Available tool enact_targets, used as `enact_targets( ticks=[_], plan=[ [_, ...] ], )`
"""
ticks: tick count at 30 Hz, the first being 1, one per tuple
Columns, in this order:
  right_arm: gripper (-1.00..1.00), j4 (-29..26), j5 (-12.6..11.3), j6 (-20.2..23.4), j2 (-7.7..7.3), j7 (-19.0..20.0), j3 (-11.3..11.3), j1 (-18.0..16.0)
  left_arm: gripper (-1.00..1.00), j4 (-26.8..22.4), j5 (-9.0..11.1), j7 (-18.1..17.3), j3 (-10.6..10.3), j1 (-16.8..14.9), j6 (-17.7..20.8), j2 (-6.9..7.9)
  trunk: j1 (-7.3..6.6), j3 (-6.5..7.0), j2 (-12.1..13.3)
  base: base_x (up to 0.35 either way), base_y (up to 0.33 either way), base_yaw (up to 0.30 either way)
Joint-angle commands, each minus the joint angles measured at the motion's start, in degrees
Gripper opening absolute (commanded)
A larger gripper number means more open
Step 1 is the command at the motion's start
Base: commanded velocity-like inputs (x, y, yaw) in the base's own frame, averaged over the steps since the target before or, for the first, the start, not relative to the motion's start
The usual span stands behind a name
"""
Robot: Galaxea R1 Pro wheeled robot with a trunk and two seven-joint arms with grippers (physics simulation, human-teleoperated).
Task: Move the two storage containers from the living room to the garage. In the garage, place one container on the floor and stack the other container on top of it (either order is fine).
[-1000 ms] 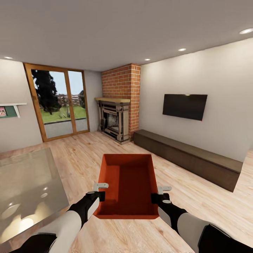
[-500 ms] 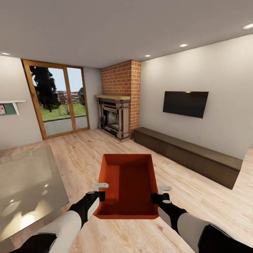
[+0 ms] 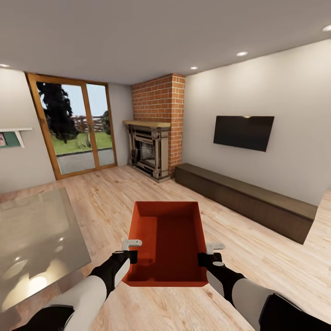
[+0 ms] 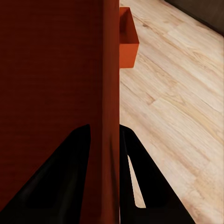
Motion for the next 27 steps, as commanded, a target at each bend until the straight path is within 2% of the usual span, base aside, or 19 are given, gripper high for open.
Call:
enact_targets(
  ticks=[1, 27],
  plan=[
    [-1.00, 0.1, -0.4, -0.4, -1.57, -0.4, -0.2, -0.1, -1.00, -0.1, -1.0, 1.9, 0.3, 0.0, 0.5, 0.46, 0.02, -0.20, -0.1, 0.000, 0.000, 0.000],
    [-1.00, 0.1, -0.4, -0.4, -1.55, -0.4, -0.2, 0.0, -1.00, -0.1, -1.0, 1.9, 0.3, 0.0, 0.5, 0.46, 0.02, -1.36, -0.1, 0.000, 0.000, 0.000]
  ],
)
